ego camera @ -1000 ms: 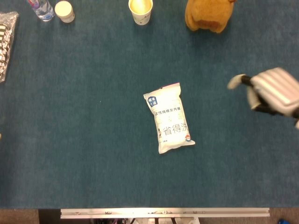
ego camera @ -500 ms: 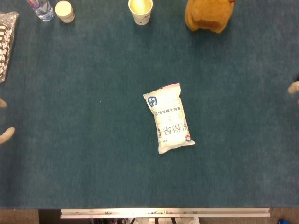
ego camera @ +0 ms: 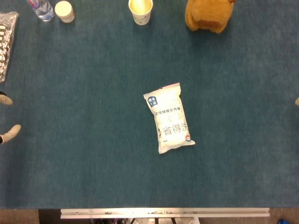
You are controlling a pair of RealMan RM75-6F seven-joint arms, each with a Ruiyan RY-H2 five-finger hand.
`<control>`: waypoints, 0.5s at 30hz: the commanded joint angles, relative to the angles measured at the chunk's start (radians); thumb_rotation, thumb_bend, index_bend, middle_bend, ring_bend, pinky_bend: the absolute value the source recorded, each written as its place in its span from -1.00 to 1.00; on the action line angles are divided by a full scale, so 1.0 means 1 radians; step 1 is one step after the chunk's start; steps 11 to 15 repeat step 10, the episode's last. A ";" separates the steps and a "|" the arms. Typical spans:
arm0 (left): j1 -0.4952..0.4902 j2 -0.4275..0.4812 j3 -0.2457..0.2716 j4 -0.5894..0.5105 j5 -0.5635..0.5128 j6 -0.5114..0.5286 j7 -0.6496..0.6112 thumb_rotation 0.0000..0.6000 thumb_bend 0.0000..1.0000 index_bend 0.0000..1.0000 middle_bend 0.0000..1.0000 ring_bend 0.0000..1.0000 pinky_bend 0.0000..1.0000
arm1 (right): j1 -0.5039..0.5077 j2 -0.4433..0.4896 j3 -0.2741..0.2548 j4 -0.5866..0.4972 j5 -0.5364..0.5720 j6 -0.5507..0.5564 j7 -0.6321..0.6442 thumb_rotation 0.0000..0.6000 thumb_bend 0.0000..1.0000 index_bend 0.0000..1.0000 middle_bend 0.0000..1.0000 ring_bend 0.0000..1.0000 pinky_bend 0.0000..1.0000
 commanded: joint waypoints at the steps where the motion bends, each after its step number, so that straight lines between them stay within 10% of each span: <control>1: 0.002 0.001 0.000 0.000 -0.003 0.004 -0.003 1.00 -1.00 -0.15 -0.28 -0.24 0.35 | -0.021 -0.038 0.010 0.040 0.007 -0.004 0.026 1.00 -0.09 -0.18 -0.45 -0.55 -0.23; 15: 0.011 0.000 0.000 -0.005 -0.017 0.016 0.004 1.00 -1.00 -0.15 -0.28 -0.24 0.35 | -0.030 -0.038 0.028 0.057 0.012 -0.022 0.074 1.00 -0.09 -0.18 -0.45 -0.55 -0.23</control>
